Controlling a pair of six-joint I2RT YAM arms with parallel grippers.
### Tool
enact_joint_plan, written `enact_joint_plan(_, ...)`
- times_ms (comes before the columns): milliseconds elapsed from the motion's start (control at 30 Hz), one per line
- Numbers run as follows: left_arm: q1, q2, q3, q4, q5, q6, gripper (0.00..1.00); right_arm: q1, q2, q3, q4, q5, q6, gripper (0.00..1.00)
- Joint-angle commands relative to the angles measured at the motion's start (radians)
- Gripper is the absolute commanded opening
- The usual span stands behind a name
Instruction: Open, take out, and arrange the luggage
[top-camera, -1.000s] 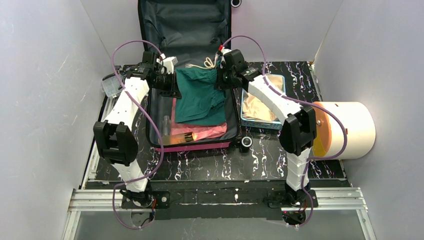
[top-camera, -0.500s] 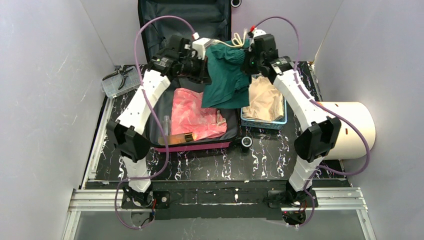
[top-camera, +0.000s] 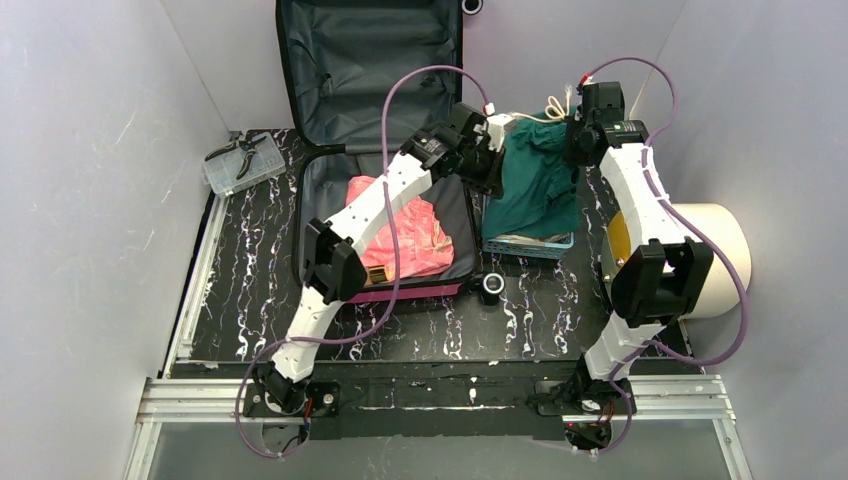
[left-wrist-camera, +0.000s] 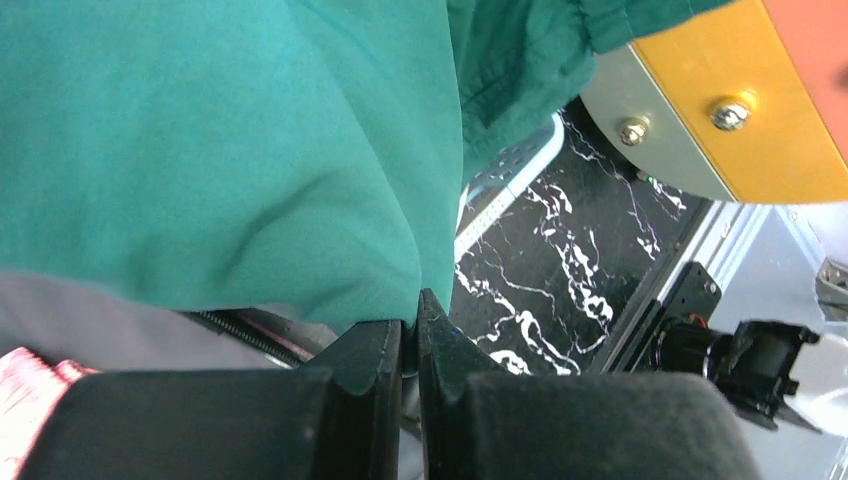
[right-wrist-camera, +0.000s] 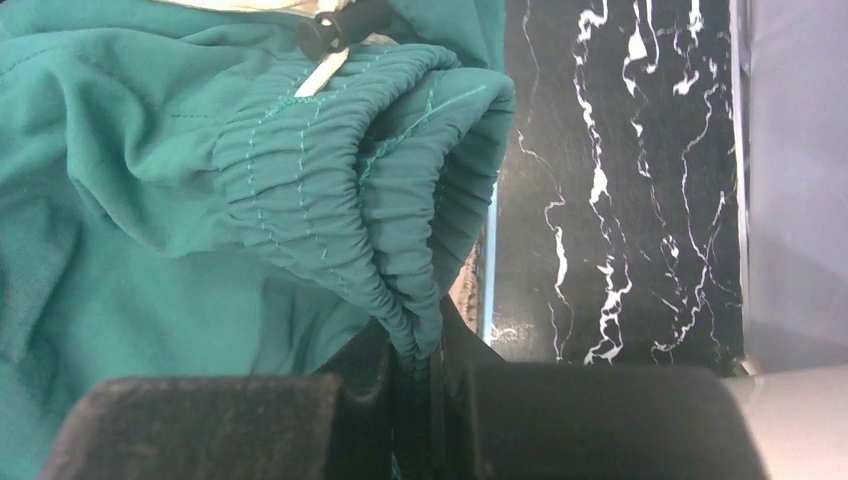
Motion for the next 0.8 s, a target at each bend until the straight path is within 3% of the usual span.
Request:
enact_joint_plan(0,0.003,0.044,0.088,0.016,-0.074,-0.078,0.00,-0.017,0.042,0.001,0.007,0.042,-0.014,0.01)
enact_joint_plan(433,-0.013,0.242,0.096,0.153,-0.273,0.052,0.00,-0.028,0.232,-0.033,0.157,0.058,-0.070,0.01)
enact_joint_plan(633,-0.018,0.242,0.101,0.154,-0.294,0.091,0.16,-0.028,0.236,-0.012,0.158,0.117,-0.099,0.39)
enact_joint_plan(767,-0.018,0.197,0.114,0.149,-0.310,0.137,0.23,-0.007,0.186,0.011,0.147,0.171,-0.115,0.53)
